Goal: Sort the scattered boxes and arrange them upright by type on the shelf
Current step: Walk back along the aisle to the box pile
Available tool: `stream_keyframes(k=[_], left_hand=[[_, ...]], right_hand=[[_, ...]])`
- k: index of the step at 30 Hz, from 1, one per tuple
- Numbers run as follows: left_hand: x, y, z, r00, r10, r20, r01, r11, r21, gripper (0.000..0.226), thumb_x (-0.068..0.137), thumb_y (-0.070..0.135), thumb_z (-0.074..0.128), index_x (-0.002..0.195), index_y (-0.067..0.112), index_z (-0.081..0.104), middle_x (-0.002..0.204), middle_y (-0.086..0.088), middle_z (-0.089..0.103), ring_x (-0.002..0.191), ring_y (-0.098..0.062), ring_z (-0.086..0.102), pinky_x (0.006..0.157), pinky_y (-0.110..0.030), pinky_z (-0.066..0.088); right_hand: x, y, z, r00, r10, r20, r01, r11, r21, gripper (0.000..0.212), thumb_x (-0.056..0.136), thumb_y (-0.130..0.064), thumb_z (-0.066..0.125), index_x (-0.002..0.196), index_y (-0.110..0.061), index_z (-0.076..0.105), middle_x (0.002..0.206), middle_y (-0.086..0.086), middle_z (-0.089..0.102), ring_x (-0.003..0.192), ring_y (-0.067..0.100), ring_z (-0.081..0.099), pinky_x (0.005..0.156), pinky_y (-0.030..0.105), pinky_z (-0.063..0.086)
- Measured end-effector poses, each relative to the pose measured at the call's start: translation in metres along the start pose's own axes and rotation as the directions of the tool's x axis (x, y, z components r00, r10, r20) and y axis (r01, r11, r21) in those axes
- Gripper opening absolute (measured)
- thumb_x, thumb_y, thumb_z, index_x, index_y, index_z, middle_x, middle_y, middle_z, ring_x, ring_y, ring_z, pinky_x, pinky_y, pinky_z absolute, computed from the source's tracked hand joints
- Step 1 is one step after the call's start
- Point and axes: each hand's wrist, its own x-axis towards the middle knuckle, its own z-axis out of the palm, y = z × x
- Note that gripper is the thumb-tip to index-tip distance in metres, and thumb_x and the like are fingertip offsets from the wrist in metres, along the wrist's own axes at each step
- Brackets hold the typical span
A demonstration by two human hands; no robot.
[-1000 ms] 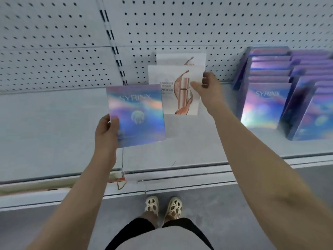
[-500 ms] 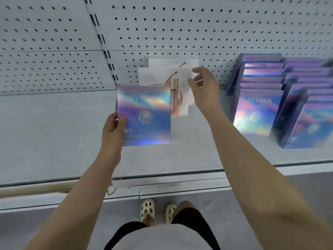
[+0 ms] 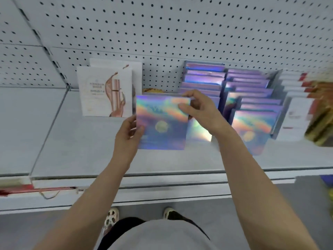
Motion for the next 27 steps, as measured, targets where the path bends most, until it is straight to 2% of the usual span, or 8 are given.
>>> stream_keyframes(k=[4,7,10,13,15,19,24,27], left_hand=[[-0.01,-0.008,0.054,1.0,0.007,0.007,-0.008,0.998,0.066,0.033,0.079,0.02,0.063,0.107,0.036,0.059,0.094,0.013,0.07,0.081,-0.009,0.067,0.076,-0.027,0.056],[-0.011,-0.019,0.081,0.999,0.014,-0.033,-0.01,0.993,0.12,0.033,0.084,0.008,0.065,0.11,0.028,0.058,0.091,0.011,0.068,0.073,0.0,0.063,0.077,-0.03,0.053],[-0.008,-0.024,0.096,0.998,0.014,-0.058,-0.002,0.98,0.201,0.034,0.088,0.003,0.062,0.113,0.025,0.057,0.092,0.008,0.068,0.072,0.007,0.061,0.076,-0.021,0.05],[-0.001,-0.025,0.103,0.997,0.025,-0.067,-0.005,0.96,0.279,0.035,0.087,0.008,0.065,0.119,0.022,0.059,0.103,0.003,0.068,0.083,-0.004,0.064,0.077,-0.016,0.048],[0.005,-0.025,0.106,0.997,0.028,-0.072,-0.004,0.946,0.325,0.038,0.085,0.009,0.067,0.121,0.02,0.06,0.107,0.0,0.068,0.088,-0.013,0.065,0.079,-0.02,0.049],[0.008,-0.024,0.113,0.998,0.021,-0.063,0.003,0.936,0.352,0.039,0.083,0.007,0.066,0.12,0.019,0.06,0.107,-0.001,0.069,0.091,-0.018,0.067,0.079,-0.022,0.051],[0.011,-0.022,0.117,0.997,0.009,-0.08,0.026,0.91,0.415,0.037,0.086,0.013,0.066,0.122,0.021,0.059,0.109,0.002,0.067,0.088,-0.014,0.064,0.077,-0.021,0.047],[0.009,-0.021,0.117,0.997,-0.001,-0.083,0.036,0.905,0.424,0.039,0.086,0.014,0.068,0.123,0.021,0.059,0.109,0.002,0.067,0.086,-0.014,0.064,0.076,-0.019,0.044]], right_hand=[[-0.012,0.015,-0.052,1.0,-0.025,0.009,0.027,0.981,-0.19,0.025,0.089,-0.016,0.073,0.109,-0.02,0.058,0.073,0.001,0.051,0.066,0.013,0.051,0.065,0.017,0.05],[-0.018,0.023,-0.077,0.998,-0.065,0.014,0.065,0.92,-0.386,0.029,0.081,-0.021,0.08,0.101,-0.021,0.06,0.078,-0.014,0.054,0.067,0.006,0.05,0.068,0.017,0.044],[-0.018,0.026,-0.086,0.991,-0.109,0.076,0.132,0.847,-0.514,0.035,0.078,-0.023,0.082,0.105,-0.02,0.06,0.09,-0.017,0.057,0.071,0.0,0.05,0.068,0.015,0.039],[-0.013,0.028,-0.088,0.976,-0.178,0.128,0.217,0.708,-0.672,0.046,0.078,-0.028,0.081,0.118,-0.016,0.061,0.109,-0.003,0.065,0.097,0.018,0.053,0.081,0.029,0.041],[-0.008,0.03,-0.088,0.974,-0.185,0.13,0.219,0.629,-0.746,0.049,0.079,-0.031,0.079,0.121,-0.014,0.061,0.112,0.005,0.066,0.107,0.027,0.048,0.087,0.036,0.041],[-0.001,0.033,-0.088,0.974,-0.19,0.121,0.207,0.539,-0.817,0.05,0.081,-0.03,0.077,0.125,-0.01,0.06,0.115,0.01,0.063,0.116,0.031,0.042,0.094,0.034,0.035],[-0.003,0.037,-0.085,0.973,-0.211,0.094,0.197,0.544,-0.816,0.047,0.083,-0.027,0.076,0.124,-0.011,0.059,0.116,0.011,0.06,0.118,0.032,0.042,0.094,0.036,0.038],[-0.008,0.04,-0.082,0.969,-0.234,0.077,0.195,0.536,-0.821,0.048,0.083,-0.022,0.075,0.127,-0.009,0.06,0.127,0.014,0.052,0.12,0.032,0.043,0.096,0.038,0.039]])
